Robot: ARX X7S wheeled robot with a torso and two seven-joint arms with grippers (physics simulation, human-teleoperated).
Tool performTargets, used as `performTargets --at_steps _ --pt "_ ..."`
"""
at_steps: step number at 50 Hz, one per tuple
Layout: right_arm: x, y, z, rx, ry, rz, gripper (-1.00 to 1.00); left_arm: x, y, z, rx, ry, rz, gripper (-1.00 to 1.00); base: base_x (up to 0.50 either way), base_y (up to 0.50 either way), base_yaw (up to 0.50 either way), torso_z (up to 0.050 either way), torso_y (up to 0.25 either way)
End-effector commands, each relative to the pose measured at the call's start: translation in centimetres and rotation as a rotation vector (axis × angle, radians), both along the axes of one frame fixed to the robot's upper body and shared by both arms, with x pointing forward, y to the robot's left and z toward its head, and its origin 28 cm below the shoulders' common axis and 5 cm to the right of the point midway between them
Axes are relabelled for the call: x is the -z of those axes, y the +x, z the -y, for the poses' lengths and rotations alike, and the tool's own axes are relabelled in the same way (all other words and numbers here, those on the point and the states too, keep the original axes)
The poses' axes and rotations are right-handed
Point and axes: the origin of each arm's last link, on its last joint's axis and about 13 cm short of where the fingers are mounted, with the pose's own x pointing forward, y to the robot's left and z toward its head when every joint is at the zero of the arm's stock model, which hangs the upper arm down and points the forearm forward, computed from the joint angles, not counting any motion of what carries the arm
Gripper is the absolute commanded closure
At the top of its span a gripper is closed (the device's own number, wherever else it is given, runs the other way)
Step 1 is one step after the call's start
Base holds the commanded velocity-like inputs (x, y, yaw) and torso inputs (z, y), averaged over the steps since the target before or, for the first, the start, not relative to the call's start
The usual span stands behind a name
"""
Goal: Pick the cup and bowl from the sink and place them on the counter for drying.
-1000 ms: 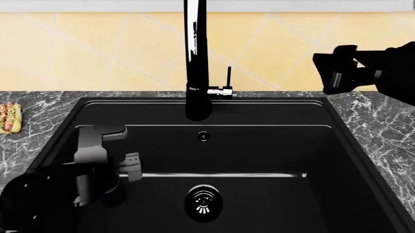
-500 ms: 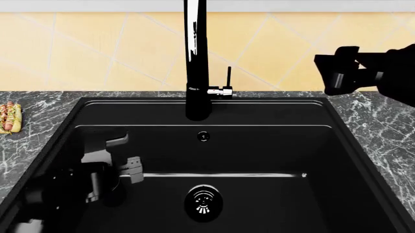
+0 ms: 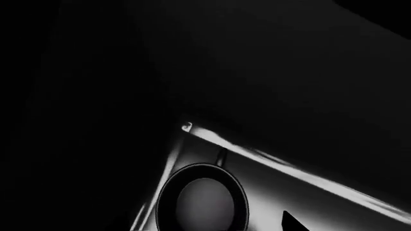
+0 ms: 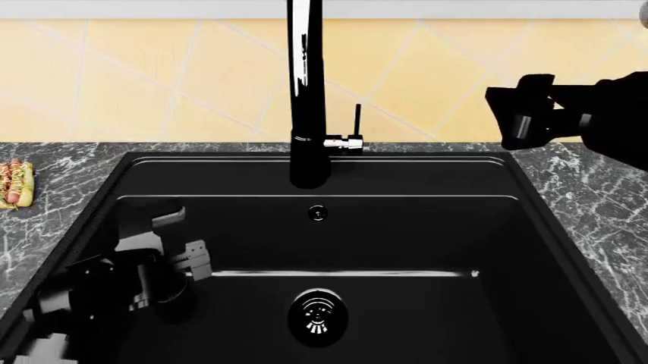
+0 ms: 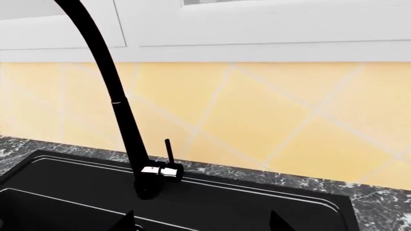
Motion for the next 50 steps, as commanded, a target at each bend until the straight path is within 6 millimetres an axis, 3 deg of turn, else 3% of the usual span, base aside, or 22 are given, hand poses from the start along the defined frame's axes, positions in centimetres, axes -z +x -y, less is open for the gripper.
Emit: performTargets --at_steps 1,23,50 --pt "0.2 0.3 -0.1 -0.007 0.005 -0.008 -1.0 1.1 1.0 -0.5 -0.054 0.028 0.005 -1.0 0.0 0.0 0.0 0.0 0.0" --pt "0.6 0.3 -0.1 -0.006 0.017 -0.014 -1.0 2.8 0.9 -0.3 0.052 0.032 -0.065 -1.0 0.0 0.0 0.0 0.0 0.0" --pt "0.9 0.4 -0.2 -0.012 0.027 -0.023 -1.0 4.5 1.3 -0.9 0.012 -0.01 -0.122 -1.0 0.0 0.0 0.0 0.0 0.0"
